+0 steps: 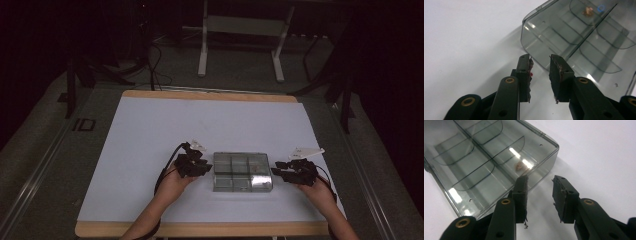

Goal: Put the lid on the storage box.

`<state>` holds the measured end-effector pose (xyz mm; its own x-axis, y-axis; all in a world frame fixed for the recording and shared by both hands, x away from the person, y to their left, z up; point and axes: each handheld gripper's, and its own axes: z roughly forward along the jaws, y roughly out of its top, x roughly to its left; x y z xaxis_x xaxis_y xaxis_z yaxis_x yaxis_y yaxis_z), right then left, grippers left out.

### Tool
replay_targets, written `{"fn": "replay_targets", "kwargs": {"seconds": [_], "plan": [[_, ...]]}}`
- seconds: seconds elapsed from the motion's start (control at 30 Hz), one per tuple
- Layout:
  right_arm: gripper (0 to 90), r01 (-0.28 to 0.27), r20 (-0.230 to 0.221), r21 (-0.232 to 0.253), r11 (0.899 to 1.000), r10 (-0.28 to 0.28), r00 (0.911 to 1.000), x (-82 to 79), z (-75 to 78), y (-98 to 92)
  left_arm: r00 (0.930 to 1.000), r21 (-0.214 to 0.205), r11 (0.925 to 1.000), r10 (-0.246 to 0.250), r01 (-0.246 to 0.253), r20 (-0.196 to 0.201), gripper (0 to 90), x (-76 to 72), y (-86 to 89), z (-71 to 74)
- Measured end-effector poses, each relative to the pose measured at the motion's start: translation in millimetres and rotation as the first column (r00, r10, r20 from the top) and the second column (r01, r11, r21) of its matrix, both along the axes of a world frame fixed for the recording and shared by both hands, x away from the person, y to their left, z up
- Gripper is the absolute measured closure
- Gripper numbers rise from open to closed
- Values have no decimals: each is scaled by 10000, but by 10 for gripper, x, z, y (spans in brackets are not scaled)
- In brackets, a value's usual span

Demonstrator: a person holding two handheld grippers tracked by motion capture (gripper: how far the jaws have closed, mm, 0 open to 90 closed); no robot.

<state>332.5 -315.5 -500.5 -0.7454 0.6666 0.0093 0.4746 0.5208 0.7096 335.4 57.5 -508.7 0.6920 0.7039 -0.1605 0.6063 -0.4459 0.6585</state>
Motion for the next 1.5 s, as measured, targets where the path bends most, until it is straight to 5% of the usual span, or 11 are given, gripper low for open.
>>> {"fn": "replay_targets", "kwargs": {"seconds": [0.13,0.27,0.3,0.33,0.53,0.6,0.97,1.5], "plan": [[556,116,175,-11,9999,-116,9998,13,37,-37,9997,106,9997,222,-223,24,601,11,26,-18],[453,208,418,-141,9997,-202,9989,10,50,-61,9994,55,9994,352,-352,62,359,21,54,-19],[417,217,459,-69,9997,-213,9987,11,53,-74,9996,32,9996,280,-280,71,359,27,75,-25],[345,254,510,53,9997,-256,9984,16,54,-102,9992,56,9993,369,-370,143,235,24,81,-22],[196,125,718,449,9989,-157,9973,-4,68,-157,9984,-162,9983,560,-558,121,17,54,131,-17],[172,256,1085,292,9992,-286,9937,-12,71,-158,9975,-154,9978,652,-649,254,17,59,150,-23],[133,430,1079,320,9986,-462,9931,12,33,-208,9920,-101,9960,898,-893,889,17,33,211,-58],[126,614,1112,255,9978,-639,9917,-10,-46,-257,9941,-152,9976,688,-678,834,17,-46,236,-167]]}}
